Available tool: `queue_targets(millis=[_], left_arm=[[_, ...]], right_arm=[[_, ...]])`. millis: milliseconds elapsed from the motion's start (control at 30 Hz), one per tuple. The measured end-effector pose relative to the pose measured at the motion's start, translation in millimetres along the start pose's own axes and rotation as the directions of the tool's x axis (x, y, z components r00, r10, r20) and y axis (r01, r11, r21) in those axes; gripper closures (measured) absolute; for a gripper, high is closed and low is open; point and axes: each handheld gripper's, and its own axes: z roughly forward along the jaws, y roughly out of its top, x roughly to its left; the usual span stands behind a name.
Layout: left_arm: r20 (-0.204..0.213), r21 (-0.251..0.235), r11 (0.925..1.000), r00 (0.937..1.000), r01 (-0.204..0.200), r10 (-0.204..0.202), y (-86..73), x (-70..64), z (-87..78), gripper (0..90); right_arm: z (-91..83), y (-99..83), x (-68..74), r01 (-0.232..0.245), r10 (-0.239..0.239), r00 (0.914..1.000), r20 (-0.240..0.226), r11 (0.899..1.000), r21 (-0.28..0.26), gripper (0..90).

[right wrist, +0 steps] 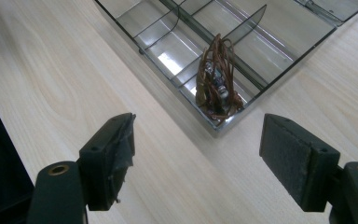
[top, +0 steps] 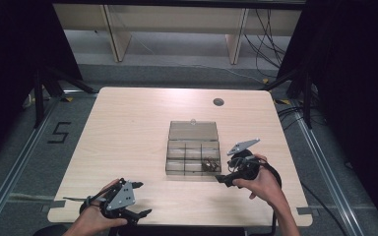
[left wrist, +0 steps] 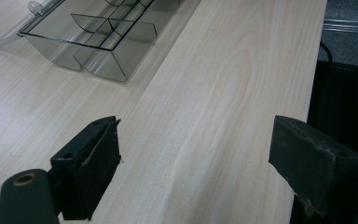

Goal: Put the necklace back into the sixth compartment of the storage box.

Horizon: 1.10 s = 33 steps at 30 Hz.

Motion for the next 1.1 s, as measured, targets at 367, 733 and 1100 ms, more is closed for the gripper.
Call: queue_targets(millis=[367,733,1100], left_arm=[[0.0,0.001,1.0,1.0,0.001,-0.001,0.0,0.0,0.0,15.7],[-0.006,0.011,0.9999,1.0,-0.007,0.007,0.2,1.0,-0.9,15.7],[0.003,0.01,0.9999,1.0,-0.008,0.008,-0.2,2.1,-0.8,15.7]], right_arm=[[-4.1,-17.9,1.0,0.007,-0.007,1.0,-0.006,0.999,-0.045,26.0],[-0.5,-29.3,3.4,0.004,-0.004,1.0,-0.008,0.996,-0.086,23.1],[5.2,-44.3,6.3,-0.02,0.019,0.9998,-0.007,0.996,-0.084,18.0]])
